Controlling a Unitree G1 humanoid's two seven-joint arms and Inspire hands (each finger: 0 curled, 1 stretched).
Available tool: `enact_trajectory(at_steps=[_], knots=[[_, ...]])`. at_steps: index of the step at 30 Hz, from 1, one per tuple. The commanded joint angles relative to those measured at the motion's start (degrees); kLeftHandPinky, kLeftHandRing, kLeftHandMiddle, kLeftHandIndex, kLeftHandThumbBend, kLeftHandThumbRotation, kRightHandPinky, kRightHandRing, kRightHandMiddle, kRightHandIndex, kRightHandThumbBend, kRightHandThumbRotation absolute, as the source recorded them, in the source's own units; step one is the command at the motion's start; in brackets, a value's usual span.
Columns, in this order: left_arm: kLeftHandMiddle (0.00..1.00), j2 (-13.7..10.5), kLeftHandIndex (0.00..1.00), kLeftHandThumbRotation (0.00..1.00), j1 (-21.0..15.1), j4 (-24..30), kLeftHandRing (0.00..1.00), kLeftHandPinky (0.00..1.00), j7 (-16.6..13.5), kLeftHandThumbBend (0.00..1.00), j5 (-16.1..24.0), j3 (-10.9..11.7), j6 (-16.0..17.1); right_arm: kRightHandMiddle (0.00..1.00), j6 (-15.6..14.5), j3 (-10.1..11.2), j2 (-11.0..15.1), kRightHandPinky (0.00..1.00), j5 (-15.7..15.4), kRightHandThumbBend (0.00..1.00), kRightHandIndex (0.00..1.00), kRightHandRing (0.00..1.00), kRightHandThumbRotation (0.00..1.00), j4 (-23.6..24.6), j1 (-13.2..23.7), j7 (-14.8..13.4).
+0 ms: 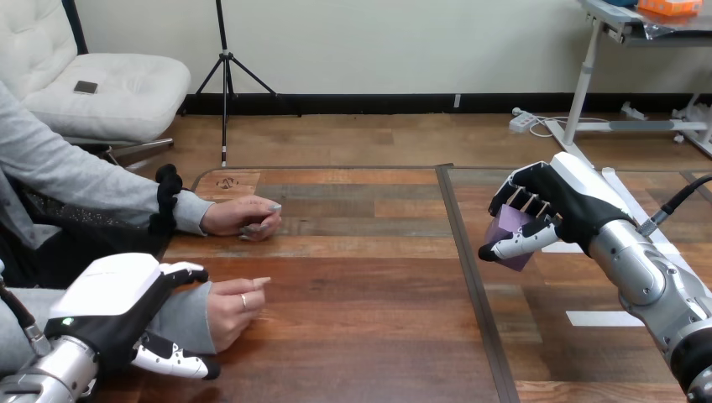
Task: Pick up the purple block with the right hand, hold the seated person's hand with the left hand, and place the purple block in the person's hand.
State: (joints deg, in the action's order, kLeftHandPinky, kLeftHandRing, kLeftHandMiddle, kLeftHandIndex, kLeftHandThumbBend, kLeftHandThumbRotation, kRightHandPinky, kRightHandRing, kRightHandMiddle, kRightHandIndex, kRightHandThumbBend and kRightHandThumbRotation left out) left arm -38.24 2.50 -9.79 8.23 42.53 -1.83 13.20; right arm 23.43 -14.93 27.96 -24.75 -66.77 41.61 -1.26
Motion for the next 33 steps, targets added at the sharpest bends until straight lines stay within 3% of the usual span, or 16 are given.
enact_trajectory(at_steps=[1, 33], knots=[[0.81, -1.98, 0.8, 0.38, -4.77, -1.77, 0.8, 0.77, -0.85, 1.0, 0.59, -1.03, -0.57, 0.47, 0.31, 1.38, 1.32, 0.41, 0.77, 0.78, 0.46, 0.44, 0.0, 0.99, 2.33, -0.65], [0.81, -2.84, 0.8, 0.32, -8.7, -10.48, 0.8, 0.77, -5.59, 1.0, 2.28, -4.6, -1.8, 0.47, 0.29, 1.43, 1.24, 0.4, 0.94, 0.77, 0.47, 0.44, 0.0, 1.46, 2.01, -0.32]])
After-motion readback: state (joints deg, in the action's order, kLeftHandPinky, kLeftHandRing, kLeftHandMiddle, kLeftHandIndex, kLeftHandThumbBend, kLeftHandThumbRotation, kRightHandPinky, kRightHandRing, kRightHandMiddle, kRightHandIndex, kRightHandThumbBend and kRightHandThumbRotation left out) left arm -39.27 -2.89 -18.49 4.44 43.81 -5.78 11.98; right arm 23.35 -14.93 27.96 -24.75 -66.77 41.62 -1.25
